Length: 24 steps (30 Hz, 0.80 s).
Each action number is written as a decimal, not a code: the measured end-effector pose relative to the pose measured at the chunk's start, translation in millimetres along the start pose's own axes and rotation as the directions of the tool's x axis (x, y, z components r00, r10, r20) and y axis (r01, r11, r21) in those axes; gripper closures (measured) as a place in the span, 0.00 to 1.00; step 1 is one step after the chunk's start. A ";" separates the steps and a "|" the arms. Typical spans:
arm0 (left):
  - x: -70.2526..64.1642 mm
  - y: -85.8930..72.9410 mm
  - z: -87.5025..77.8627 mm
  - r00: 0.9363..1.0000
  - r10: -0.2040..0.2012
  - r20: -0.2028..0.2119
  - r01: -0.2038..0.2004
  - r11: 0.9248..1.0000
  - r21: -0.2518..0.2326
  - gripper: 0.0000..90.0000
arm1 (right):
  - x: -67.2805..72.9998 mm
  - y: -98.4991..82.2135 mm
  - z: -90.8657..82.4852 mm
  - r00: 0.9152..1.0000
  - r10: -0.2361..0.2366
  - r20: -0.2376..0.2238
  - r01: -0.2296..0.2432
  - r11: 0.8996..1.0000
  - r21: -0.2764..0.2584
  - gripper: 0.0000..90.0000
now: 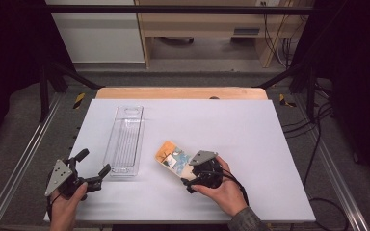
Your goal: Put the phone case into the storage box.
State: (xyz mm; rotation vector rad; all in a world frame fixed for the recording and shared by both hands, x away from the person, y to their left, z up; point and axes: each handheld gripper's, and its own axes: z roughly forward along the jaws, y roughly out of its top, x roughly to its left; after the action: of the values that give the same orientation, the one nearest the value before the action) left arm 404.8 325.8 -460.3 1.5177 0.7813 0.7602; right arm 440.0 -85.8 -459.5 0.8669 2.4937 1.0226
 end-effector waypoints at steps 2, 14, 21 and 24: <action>-1.4 0.4 0.0 1.000 0.010 0.002 -0.010 1.000 0.003 0.02 | -3.1 -1.7 -1.3 1.000 0.002 0.016 -0.001 1.000 -0.011 0.14; -18.9 10.6 3.7 0.995 0.096 0.025 -0.097 0.995 0.023 0.02 | -18.6 -5.3 -8.1 0.998 0.063 0.015 -0.062 0.997 -0.039 0.14; -32.7 27.2 16.2 0.979 0.197 0.053 -0.199 0.979 0.041 0.03 | -28.1 7.6 -15.6 0.997 0.072 -0.002 -0.072 0.997 -0.010 0.14; -36.5 36.5 25.1 0.971 0.231 0.064 -0.234 0.971 0.046 0.03 | -33.0 14.5 -17.7 0.997 0.079 -0.016 -0.079 0.997 0.015 0.14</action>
State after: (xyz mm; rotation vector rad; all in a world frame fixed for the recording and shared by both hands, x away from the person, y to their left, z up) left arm 406.9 279.2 -426.9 1.6913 0.5901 0.8698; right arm 462.8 -108.0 -435.0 0.9728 2.5015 1.0417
